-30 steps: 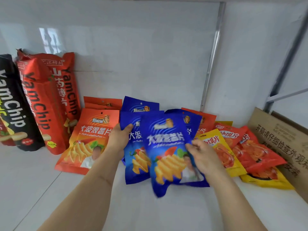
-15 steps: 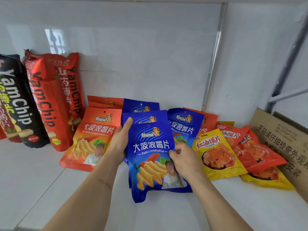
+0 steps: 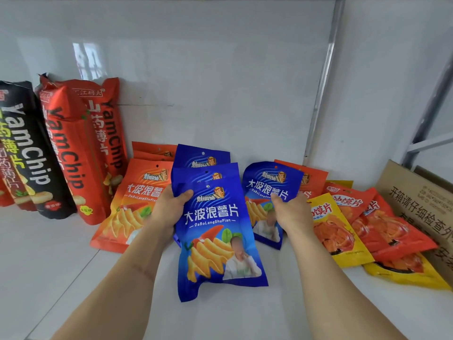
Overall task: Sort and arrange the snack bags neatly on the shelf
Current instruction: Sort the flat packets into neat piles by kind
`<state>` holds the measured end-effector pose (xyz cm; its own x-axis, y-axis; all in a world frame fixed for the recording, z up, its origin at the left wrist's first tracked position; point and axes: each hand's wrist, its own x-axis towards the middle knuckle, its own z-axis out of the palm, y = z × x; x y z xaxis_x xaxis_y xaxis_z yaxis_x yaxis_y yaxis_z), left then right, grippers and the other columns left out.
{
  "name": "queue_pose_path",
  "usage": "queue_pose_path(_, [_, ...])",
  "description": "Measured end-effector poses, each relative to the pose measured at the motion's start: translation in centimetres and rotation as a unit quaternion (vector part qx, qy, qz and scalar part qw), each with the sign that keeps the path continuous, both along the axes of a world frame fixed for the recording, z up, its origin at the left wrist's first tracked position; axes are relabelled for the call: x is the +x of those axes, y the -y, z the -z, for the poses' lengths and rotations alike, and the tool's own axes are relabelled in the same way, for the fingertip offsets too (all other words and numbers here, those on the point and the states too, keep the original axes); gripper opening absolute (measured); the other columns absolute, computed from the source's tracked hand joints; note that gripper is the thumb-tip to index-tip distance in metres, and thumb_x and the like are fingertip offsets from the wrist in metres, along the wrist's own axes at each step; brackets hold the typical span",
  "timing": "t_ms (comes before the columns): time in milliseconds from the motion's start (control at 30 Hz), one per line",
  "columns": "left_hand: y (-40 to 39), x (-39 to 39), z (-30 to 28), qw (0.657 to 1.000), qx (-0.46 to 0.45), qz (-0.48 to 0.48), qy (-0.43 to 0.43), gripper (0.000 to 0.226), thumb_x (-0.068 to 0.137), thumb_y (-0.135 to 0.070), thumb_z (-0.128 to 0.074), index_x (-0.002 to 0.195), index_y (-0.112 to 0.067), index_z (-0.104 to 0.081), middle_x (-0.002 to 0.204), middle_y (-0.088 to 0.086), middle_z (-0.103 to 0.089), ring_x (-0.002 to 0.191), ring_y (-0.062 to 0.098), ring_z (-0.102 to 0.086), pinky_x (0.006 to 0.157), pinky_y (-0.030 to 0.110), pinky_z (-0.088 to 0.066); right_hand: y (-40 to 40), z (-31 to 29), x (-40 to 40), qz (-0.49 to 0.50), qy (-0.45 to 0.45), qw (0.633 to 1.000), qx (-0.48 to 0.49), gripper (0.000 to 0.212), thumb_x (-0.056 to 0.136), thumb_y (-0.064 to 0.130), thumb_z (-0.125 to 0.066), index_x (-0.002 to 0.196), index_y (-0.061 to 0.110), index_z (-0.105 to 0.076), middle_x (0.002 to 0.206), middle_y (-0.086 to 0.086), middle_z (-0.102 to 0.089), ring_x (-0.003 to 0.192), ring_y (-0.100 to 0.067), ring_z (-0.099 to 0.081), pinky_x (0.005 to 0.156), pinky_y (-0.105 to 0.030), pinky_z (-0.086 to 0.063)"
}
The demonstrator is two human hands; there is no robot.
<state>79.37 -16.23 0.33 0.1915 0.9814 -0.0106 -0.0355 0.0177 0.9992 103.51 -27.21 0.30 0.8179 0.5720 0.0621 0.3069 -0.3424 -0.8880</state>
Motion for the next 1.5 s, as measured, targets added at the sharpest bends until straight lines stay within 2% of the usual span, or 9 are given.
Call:
queue_pose_path(100, [0.2, 0.2, 0.0, 1.0, -0.001, 0.002, 0.006, 0.028, 0.093, -0.03, -0.07, 0.114, -0.017, -0.057, 0.097, 0.008, -0.077, 0.081, 0.027, -0.076, 0.067, 0.04, -0.062, -0.5, 0.1, 0.3, 0.014, -0.036, 0.999, 0.005, 0.056, 0.09, 0.036, -0.069, 0.129, 0.007, -0.042, 0.113, -0.008, -0.062, 0.091, -0.026, -0.06, 0.06, -0.027, -0.043])
queue_pose_path(233, [0.1, 0.6, -0.1, 1.0, 0.003, 0.01, 0.007, 0.027, 0.093, -0.028, -0.069, 0.114, -0.016, -0.058, 0.097, 0.008, -0.077, 0.08, 0.027, -0.077, 0.064, 0.037, -0.062, -0.8, 0.2, 0.9, 0.005, -0.047, 0.998, 0.034, 0.016, 0.095, 0.025, -0.061, 0.098, 0.009, -0.059, 0.105, -0.012, -0.069, 0.085, -0.028, -0.062, 0.076, -0.038, -0.052])
queue_pose_path(367, [-0.1, 1.0, -0.5, 1.0, 0.001, 0.018, 0.007, 0.029, 0.093, -0.029, -0.069, 0.116, -0.016, -0.057, 0.098, 0.007, -0.077, 0.081, 0.026, -0.077, 0.061, 0.036, -0.061, 1.1, -1.4, 2.0, 0.035, -0.077, 0.986, 0.142, 0.016, 0.101, 0.019, -0.052, 0.105, 0.004, -0.056, 0.096, -0.008, -0.061, 0.077, -0.021, -0.055, 0.056, -0.024, -0.041])
queue_pose_path(500, [-0.9, 1.4, -0.7, 1.0, -0.006, 0.017, 0.006, 0.033, 0.093, -0.03, -0.07, 0.12, -0.017, -0.055, 0.101, 0.008, -0.076, 0.083, 0.027, -0.076, 0.067, 0.041, -0.062, 2.2, -2.2, 4.0, 0.059, -0.078, 0.977, 0.187, 0.02, 0.099, 0.027, -0.053, 0.106, 0.008, -0.054, 0.103, -0.011, -0.065, 0.091, -0.035, -0.065, 0.065, -0.034, -0.051])
queue_pose_path(567, [-1.3, 1.6, -1.0, 1.0, -0.007, 0.011, 0.008, 0.034, 0.093, -0.03, -0.07, 0.121, -0.018, -0.055, 0.102, 0.008, -0.076, 0.085, 0.029, -0.076, 0.074, 0.046, -0.062, 2.9, -2.7, 4.3, 0.046, -0.06, 0.982, 0.171, 0.021, 0.098, 0.029, -0.054, 0.102, 0.009, -0.054, 0.101, -0.013, -0.068, 0.089, -0.037, -0.067, 0.07, -0.043, -0.056])
queue_pose_path(867, [-1.5, 2.7, -2.6, 0.999, 0.024, -0.032, -0.027, 0.032, 0.095, -0.033, -0.066, 0.119, -0.017, -0.052, 0.101, 0.006, -0.074, 0.084, 0.026, -0.075, 0.068, 0.041, -0.062, 6.3, -4.5, 5.9, 0.093, 0.058, 0.982, 0.152, 0.028, 0.1, 0.029, -0.052, 0.106, 0.002, -0.058, 0.109, -0.015, -0.066, 0.098, -0.033, -0.061, 0.073, -0.031, -0.039])
queue_pose_path(1100, [-0.7, 4.0, -3.3, 1.0, 0.029, -0.006, 0.006, 0.03, 0.094, -0.027, -0.068, 0.121, -0.017, -0.059, 0.107, 0.011, -0.075, 0.088, 0.031, -0.075, 0.079, 0.056, -0.06, 5.4, -1.9, -3.4, -0.07, 0.156, 0.985, 0.008, 0.028, 0.101, 0.043, -0.046, 0.103, 0.015, -0.051, 0.101, -0.009, -0.068, 0.095, -0.032, -0.064, 0.066, -0.032, -0.038])
queue_pose_path(1333, [-0.1, 4.1, -3.8, 0.996, -0.033, 0.033, 0.081, 0.017, 0.095, -0.025, -0.066, 0.108, -0.016, -0.06, 0.096, 0.01, -0.073, 0.078, 0.029, -0.073, 0.059, 0.036, -0.061, 3.6, 2.5, -7.1, -0.089, 0.222, 0.966, -0.097, 0.029, 0.101, 0.049, -0.04, 0.107, 0.02, -0.038, 0.116, 0.003, -0.068, 0.101, -0.012, -0.067, 0.054, -0.02, -0.039])
queue_pose_path(1500, [-0.4, 3.2, -3.7, 0.987, -0.08, 0.084, 0.113, 0.041, 0.093, -0.046, -0.064, 0.121, -0.016, -0.059, 0.106, 0.012, -0.076, 0.094, 0.034, -0.074, 0.088, 0.053, -0.058, 2.9, 2.8, -7.3, -0.067, 0.215, 0.969, -0.101, 0.027, 0.1, 0.049, -0.042, 0.102, 0.023, -0.034, 0.117, 0.002, -0.067, 0.1, -0.011, -0.067, 0.058, -0.02, -0.043])
